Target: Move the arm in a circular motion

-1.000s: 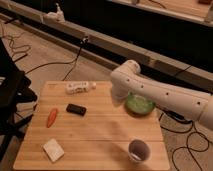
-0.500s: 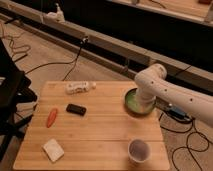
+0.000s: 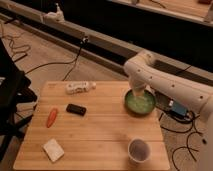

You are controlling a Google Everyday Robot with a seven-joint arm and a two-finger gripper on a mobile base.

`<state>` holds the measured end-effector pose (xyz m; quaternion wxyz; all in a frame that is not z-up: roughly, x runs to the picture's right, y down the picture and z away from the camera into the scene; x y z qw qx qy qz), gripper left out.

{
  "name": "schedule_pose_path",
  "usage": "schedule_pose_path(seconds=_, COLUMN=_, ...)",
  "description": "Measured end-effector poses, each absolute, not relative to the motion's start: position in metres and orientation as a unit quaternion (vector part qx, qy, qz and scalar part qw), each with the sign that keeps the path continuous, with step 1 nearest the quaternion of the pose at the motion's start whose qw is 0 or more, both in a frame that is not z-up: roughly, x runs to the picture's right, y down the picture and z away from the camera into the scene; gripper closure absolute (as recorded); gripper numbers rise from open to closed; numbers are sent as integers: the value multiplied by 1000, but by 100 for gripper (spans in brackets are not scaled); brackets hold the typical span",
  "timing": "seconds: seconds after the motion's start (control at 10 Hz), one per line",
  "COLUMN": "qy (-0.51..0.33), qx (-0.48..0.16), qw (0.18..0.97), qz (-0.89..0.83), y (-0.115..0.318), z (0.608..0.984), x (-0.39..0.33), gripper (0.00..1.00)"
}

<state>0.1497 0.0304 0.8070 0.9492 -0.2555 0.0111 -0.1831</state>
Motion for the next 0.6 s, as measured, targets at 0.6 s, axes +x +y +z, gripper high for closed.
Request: schedule_pose_path(seconds=0.6, qy=-135, qx=-318, qw=904, qz=-252, y=129, z=754, x=46, gripper=100)
